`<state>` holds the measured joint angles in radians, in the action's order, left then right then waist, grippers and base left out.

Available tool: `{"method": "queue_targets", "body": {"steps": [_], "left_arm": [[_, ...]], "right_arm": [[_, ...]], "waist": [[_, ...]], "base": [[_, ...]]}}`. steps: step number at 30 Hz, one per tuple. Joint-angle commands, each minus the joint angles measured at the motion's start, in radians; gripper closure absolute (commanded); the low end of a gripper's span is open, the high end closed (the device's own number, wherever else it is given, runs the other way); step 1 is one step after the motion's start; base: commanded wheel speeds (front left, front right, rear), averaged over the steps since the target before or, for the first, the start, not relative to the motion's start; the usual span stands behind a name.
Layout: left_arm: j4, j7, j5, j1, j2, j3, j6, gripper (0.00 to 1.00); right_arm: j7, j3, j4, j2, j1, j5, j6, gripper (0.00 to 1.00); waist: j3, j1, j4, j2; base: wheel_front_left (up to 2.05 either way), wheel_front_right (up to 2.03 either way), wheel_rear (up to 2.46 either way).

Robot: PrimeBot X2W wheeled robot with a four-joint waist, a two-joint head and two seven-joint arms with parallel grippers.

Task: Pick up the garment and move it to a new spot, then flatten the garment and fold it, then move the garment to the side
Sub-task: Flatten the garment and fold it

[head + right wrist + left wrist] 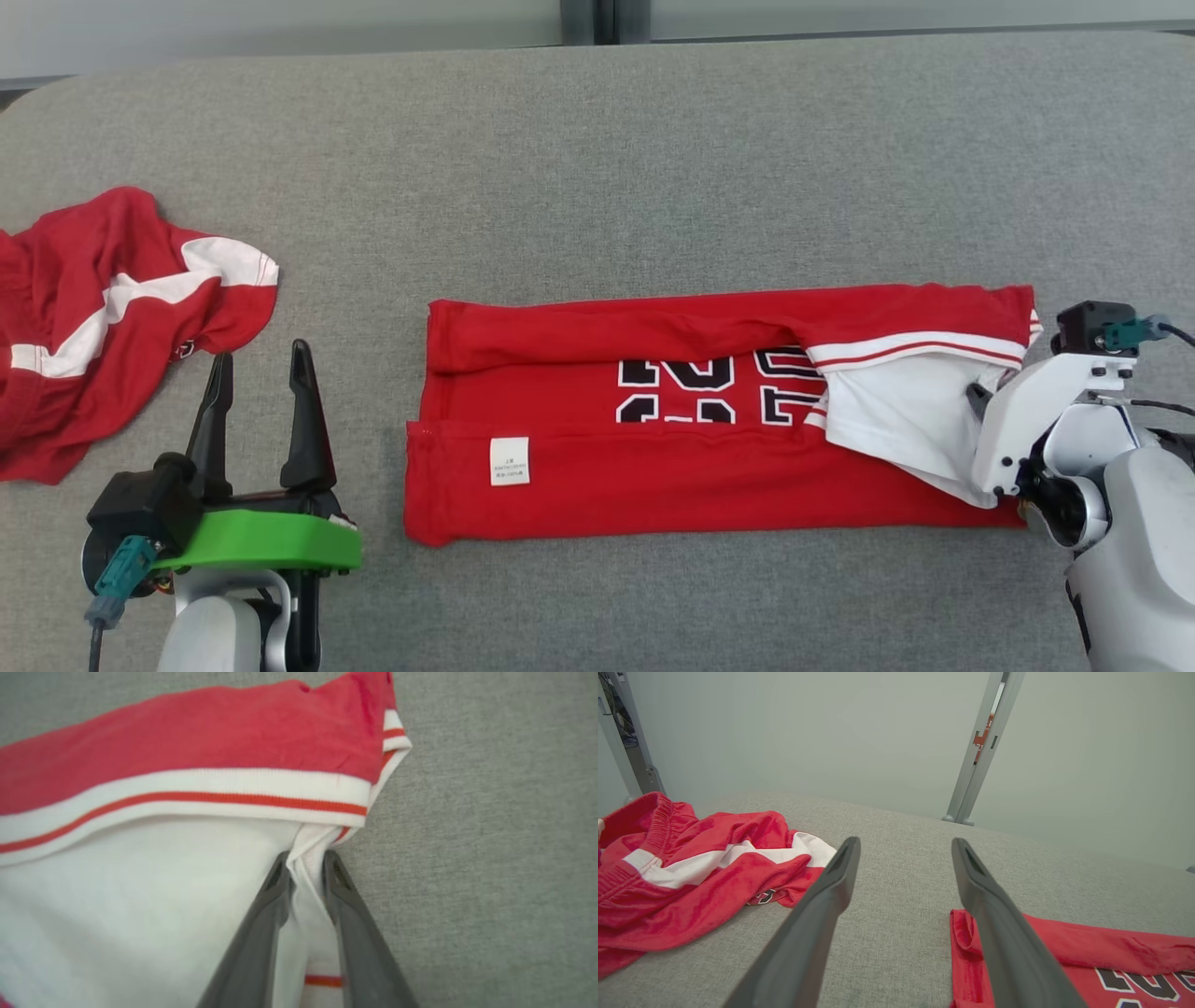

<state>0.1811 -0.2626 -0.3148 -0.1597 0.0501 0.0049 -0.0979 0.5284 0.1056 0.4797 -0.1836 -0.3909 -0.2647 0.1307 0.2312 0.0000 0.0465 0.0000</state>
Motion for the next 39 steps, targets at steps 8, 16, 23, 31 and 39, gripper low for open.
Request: {"method": "queue_targets", "body": {"steps": [8,16,23,31,39], "left_arm": [[0.005,-0.003,-0.018,0.041,0.001,-0.003,0.009,0.00],[0.008,-0.003,-0.015,0.064,0.001,-0.010,0.013,0.00],[0.013,-0.003,-0.012,0.075,0.001,-0.018,0.013,0.00],[0.021,-0.003,-0.016,0.061,0.001,-0.033,0.009,0.00],[0.027,-0.003,-0.029,0.031,0.002,-0.060,0.014,0.00]], "right_arm": [[-0.015,0.059,-0.029,-0.112,0.003,0.030,-0.001,1.00],[0.010,0.148,-0.110,-0.171,0.018,0.116,-0.001,1.00],[0.044,0.047,-0.240,-0.116,0.056,0.108,-0.001,1.00],[0.076,-0.181,-0.326,-0.049,0.041,0.043,-0.001,1.00],[0.058,-0.367,-0.235,0.024,-0.026,-0.035,-0.001,1.00]], "waist": [[-0.064,0.0000,-0.019,0.0000],[-0.106,0.0000,-0.037,0.0000],[-0.136,0.0000,-0.041,0.0000],[-0.146,0.0000,-0.021,0.0000],[-0.131,0.0000,0.018,0.0000]], "base": [[0.00,0.00,0.00],[0.00,0.00,0.00],[0.00,0.00,0.00],[0.00,0.00,0.00],[0.00,0.00,0.00]]}}
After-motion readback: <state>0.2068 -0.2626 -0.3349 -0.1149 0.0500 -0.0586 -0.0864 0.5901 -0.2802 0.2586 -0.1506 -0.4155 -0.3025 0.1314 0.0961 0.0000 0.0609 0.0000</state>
